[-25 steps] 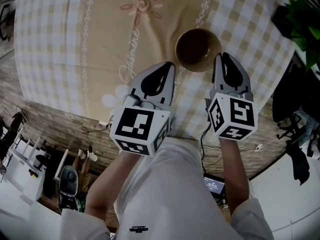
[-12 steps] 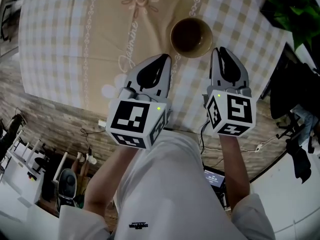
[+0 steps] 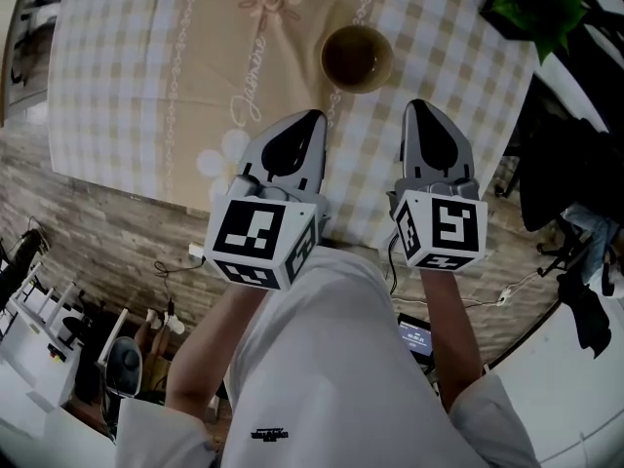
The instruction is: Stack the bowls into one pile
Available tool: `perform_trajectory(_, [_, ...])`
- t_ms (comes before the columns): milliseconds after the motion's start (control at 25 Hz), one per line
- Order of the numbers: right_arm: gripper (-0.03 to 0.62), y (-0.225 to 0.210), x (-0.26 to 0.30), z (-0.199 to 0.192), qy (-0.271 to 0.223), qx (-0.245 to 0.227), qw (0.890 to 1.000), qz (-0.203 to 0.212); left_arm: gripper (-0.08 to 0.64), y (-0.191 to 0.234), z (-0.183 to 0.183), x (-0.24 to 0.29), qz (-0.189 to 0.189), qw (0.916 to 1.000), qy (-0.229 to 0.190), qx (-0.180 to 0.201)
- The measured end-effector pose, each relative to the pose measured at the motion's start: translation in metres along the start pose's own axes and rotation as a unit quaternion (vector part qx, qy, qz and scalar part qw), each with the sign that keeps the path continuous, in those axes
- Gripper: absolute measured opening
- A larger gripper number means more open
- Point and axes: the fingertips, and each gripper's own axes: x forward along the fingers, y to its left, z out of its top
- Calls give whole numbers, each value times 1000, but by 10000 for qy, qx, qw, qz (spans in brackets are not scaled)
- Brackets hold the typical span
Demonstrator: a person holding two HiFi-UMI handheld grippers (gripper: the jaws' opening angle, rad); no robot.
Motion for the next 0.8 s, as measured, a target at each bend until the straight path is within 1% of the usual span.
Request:
perform_trajectory(120, [38, 1, -19, -4, -43, -71, 9999, 87, 20, -16, -3, -11, 7, 10000, -85, 19])
perform_trajectory(280, [38, 4, -40, -8, -112, 25, 9995, 292, 20, -34, -6, -23, -43, 9997, -230, 77])
perform_trajectory(440, [38, -5, -85, -15, -248, 129, 9987, 427, 20, -76, -12, -41, -92, 9990, -359, 233])
perform_trajectory(640, [38, 20, -109, -19, -324, 71, 9979, 560, 20, -74, -12, -72, -163, 9981, -529, 286])
perform_trajectory(800, [38, 22, -141, -24, -416, 144, 9973, 586, 20, -93, -16, -98, -281, 9967, -663, 363])
